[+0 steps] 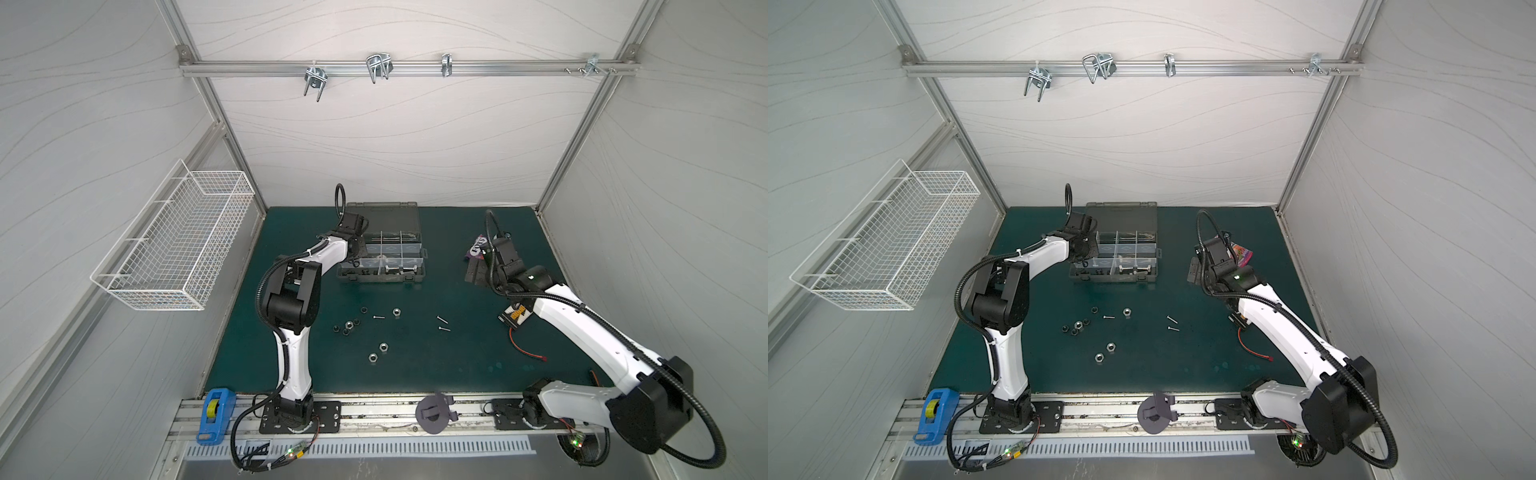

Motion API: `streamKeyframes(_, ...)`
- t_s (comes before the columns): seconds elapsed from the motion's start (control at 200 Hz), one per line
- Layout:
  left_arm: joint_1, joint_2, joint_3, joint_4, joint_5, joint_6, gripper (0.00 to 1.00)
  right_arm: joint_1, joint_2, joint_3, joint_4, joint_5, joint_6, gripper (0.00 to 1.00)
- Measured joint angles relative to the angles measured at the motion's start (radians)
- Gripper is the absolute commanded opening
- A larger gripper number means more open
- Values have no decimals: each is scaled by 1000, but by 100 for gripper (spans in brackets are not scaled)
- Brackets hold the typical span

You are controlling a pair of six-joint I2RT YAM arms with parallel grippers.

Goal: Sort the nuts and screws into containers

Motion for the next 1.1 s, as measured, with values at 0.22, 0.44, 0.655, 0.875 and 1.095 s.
streamKeyframes(0.22, 0, 0, 1, 0, 14, -3, 29, 0, 10, 0, 0, 0, 0, 99)
streamKeyframes(0.44, 3, -23, -10, 1, 20, -5, 31, 0, 15, 0, 0, -4, 0, 99)
streamKeyframes(0.655, 0, -136, -88, 1, 26, -22, 33, 0, 15, 0, 0, -8, 1, 99)
streamKeyframes(0.875, -52, -352, -264, 0, 18, -42, 38, 0, 21, 0, 0, -15, 5, 99)
streamKeyframes(1.095, -209, -522, -436, -38, -20, -42, 52, -6, 29, 0, 0, -19, 5, 99)
